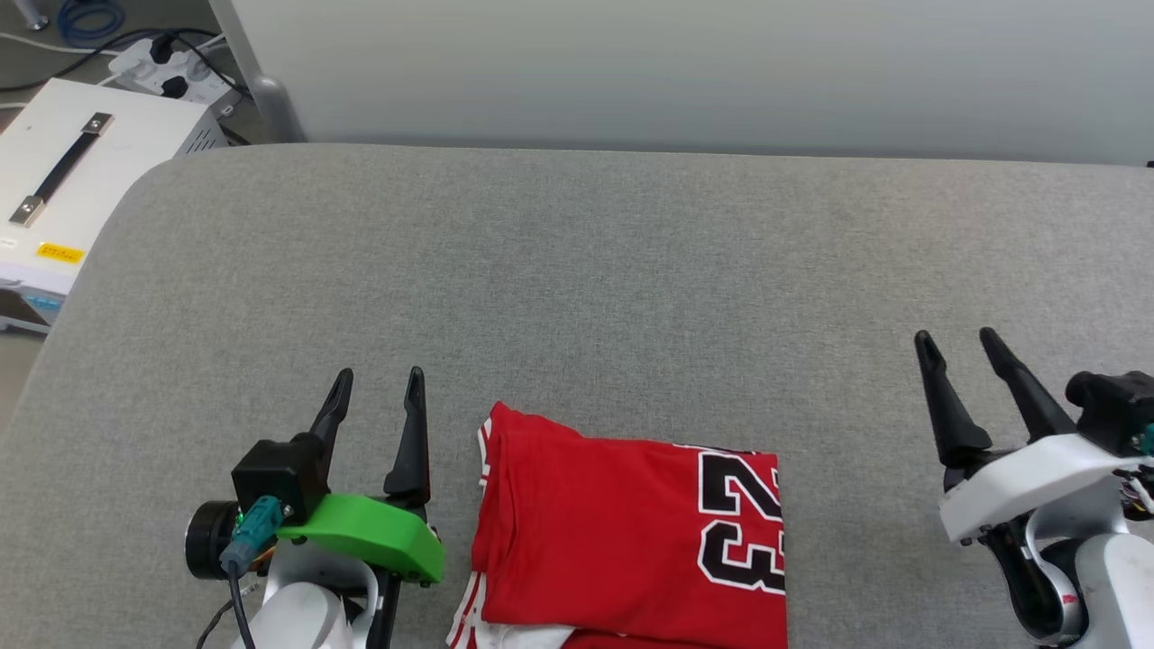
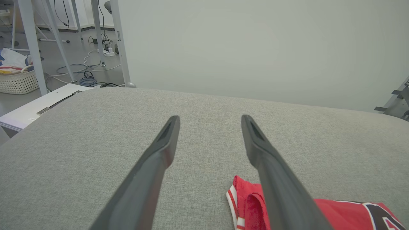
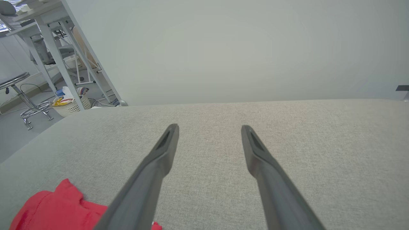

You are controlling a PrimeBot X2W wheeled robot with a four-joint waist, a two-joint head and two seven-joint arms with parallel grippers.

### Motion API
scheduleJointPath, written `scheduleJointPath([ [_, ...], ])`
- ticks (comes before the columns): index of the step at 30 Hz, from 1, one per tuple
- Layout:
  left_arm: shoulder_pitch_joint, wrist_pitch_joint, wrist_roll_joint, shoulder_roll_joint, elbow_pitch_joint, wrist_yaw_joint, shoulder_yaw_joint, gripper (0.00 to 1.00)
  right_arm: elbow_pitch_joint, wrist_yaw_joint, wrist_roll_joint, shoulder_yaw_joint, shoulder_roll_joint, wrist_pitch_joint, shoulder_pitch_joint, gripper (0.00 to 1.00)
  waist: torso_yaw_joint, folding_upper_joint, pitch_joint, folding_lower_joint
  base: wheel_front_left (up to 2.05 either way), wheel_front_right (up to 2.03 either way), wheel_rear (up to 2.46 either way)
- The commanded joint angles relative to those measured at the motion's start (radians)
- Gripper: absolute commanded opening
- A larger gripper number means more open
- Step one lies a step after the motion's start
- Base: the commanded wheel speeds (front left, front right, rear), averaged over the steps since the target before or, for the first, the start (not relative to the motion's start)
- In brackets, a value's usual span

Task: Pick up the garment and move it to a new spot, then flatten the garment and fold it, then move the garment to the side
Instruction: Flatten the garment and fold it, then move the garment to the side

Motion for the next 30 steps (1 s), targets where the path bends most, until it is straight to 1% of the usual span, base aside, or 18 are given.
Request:
scheduleJointPath([
  [1, 0.013, -0.005, 0.011, 0.007, -0.005, 0.005, 0.004, 1.00, -0.025, 0.000, -0.029, -0.024, 0.010, -0.013, 0.025, 1.00, -0.014, 0.0000, -0.013, 0.0000, 0.00, 0.00, 0.00],
  [4, 0.022, -0.005, 0.017, 0.012, -0.011, 0.007, 0.005, 1.00, -0.084, 0.000, -0.082, -0.062, 0.024, -0.022, 0.069, 1.00, -0.022, 0.0000, -0.020, 0.0000, 0.00, 0.00, 0.00],
  [8, 0.045, -0.005, 0.021, 0.017, -0.018, 0.012, 0.004, 1.00, -0.158, 0.000, -0.132, -0.076, 0.044, -0.010, 0.143, 1.00, -0.029, 0.0000, -0.038, 0.0000, 0.00, 0.00, 0.00],
  [15, 0.100, -0.005, 0.012, 0.023, -0.025, 0.029, 0.005, 1.00, -0.245, 0.000, -0.164, -0.083, 0.086, 0.012, 0.246, 1.00, -0.040, 0.0000, -0.073, 0.0000, 0.00, 0.00, 0.00],
  [21, 0.119, -0.002, 0.008, 0.033, -0.030, 0.033, 0.006, 1.00, -0.281, 0.000, -0.170, -0.086, 0.109, 0.034, 0.279, 1.00, -0.042, 0.0000, -0.081, 0.0000, 0.00, 0.00, 0.00],
  [30, 0.105, -0.002, 0.004, 0.036, -0.027, 0.026, 0.008, 1.00, -0.291, 0.000, -0.170, -0.097, 0.116, 0.055, 0.281, 1.00, -0.041, 0.0000, -0.082, 0.0000, 0.00, 0.00, 0.00],
])
